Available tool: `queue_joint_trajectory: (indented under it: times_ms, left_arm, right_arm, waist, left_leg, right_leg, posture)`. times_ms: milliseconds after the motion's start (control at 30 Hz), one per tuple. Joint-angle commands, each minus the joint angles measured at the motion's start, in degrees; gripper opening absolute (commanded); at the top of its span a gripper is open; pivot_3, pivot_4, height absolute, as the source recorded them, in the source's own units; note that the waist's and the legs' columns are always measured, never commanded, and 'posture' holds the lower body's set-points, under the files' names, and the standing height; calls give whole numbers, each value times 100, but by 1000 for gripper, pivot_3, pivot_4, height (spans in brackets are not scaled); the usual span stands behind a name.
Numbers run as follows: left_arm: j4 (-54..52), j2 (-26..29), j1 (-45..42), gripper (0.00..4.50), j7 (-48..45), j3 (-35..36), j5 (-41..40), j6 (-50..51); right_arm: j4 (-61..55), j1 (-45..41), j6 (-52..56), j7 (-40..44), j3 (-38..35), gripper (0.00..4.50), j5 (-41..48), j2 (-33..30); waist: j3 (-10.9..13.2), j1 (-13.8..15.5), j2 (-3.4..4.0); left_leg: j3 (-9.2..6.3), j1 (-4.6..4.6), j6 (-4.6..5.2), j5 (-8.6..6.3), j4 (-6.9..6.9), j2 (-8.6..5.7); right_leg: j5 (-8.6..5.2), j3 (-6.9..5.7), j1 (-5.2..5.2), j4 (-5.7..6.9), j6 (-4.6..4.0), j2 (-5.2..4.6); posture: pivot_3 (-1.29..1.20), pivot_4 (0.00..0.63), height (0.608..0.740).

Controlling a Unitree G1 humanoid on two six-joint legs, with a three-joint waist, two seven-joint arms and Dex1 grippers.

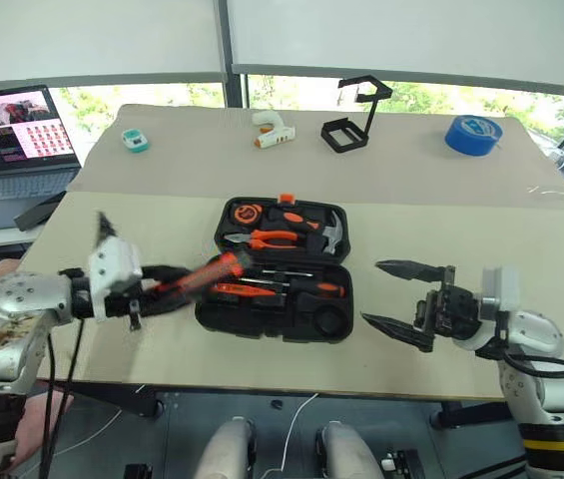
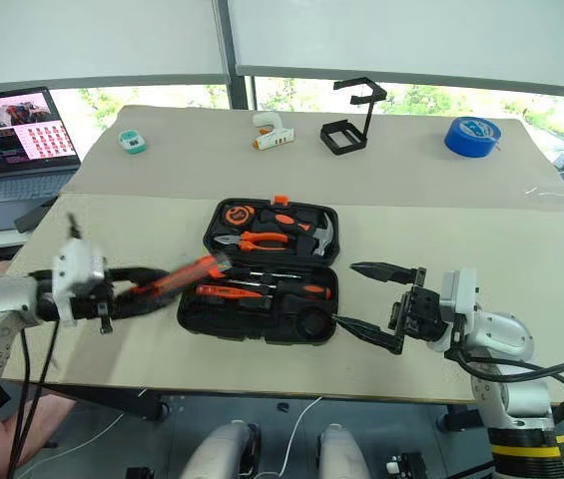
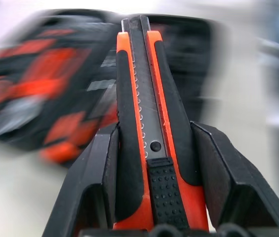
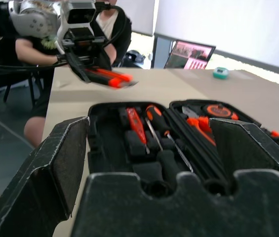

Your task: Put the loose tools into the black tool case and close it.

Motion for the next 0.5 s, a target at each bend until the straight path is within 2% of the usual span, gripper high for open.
queue_joint_trajectory:
  times_ms: [33, 167, 500]
  left_arm:
    - [176, -86, -559, 1775, -19, -662, 818, -375]
    - [631, -514, -1136, 1775, 98, -1236, 1347, -521]
    - [1198, -629, -1584, 1775, -378, -1699, 1775, -1044]
  right_arm:
    - [-89, 78, 57, 100, -118, 4500, 95, -112]
    - [-215, 264, 106, 67, -130, 4500, 136, -105]
    - [-306, 514, 50, 5, -202, 4500, 146, -72]
  waist:
    - [1, 1, -1]
    - [2, -6, -3]
    - [3, -106, -5]
  left_leg:
    - [1, 0, 1, 0, 0, 0]
    - [3, -4, 3, 2, 14, 4]
    - [0, -6, 3, 2, 23, 8]
  right_leg:
    - [0, -1, -1, 1, 1, 5]
    - [2, 3, 2, 8, 8, 69]
    - [1, 4, 1, 17, 14, 80]
  posture:
    - [0, 150, 740]
    - [0, 150, 740]
    - [0, 150, 740]
